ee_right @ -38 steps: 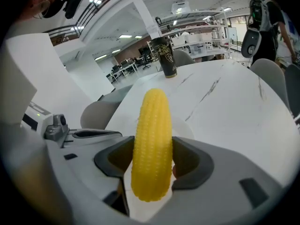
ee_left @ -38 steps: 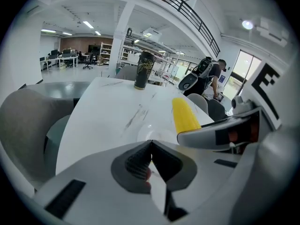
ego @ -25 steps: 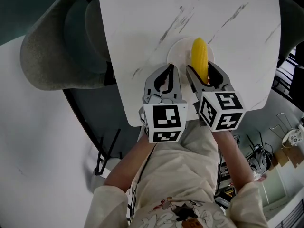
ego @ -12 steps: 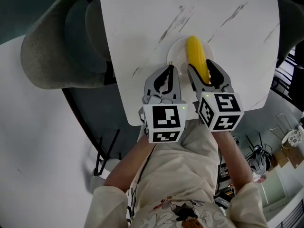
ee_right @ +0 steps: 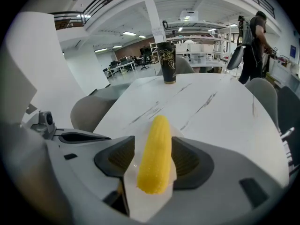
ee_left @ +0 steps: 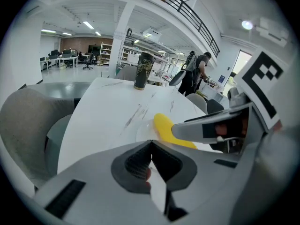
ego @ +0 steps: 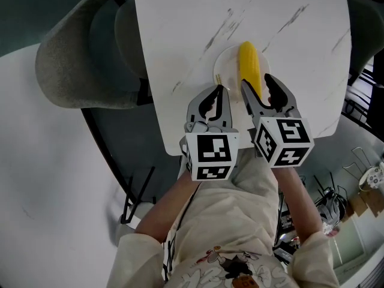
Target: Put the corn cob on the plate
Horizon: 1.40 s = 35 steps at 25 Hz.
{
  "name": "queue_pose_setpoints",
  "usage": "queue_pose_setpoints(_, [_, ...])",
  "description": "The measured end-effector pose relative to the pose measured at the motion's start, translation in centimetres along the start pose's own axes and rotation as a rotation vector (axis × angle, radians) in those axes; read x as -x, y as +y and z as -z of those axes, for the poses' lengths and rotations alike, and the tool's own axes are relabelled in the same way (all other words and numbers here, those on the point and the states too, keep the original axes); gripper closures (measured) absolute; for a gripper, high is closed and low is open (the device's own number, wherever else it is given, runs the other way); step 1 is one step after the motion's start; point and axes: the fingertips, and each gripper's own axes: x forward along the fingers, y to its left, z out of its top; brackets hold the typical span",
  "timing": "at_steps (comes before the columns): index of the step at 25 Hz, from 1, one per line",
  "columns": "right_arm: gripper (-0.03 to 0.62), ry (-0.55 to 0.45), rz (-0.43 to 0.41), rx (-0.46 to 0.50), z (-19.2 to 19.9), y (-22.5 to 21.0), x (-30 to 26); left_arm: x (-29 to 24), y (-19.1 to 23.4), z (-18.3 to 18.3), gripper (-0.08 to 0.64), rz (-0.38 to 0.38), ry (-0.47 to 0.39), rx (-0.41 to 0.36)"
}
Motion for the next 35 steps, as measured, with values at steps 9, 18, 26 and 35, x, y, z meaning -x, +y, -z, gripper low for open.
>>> queue_pose_setpoints(9, [0.348,-0.026,-0.028,0.0,-0.4,1.2,2.6,2.6,-0.4,-1.6,0.551,-0.006,-0.042,-0.02])
queue_pose_setpoints(18, [0.513,-0.065,-0.078,0.005,-1.1,2.8,5.8,5.9,-1.0,-2.9,0.551,-0.026,-0.077,-0.02])
queue_pose_setpoints(26, [0.588,-0.093,-0.131,0.013,-1.5,3.5,9.6,9.2,-3.7,-4.0,0.551,-0.024,-0.1,-0.042])
queue_pose_setpoints(35, [0.588,-0.173,-0.194,-0.003,-3.0,3.5,14.6,12.7,-6.5,-6.0,0.551,-0.041,-0.138,-0.066])
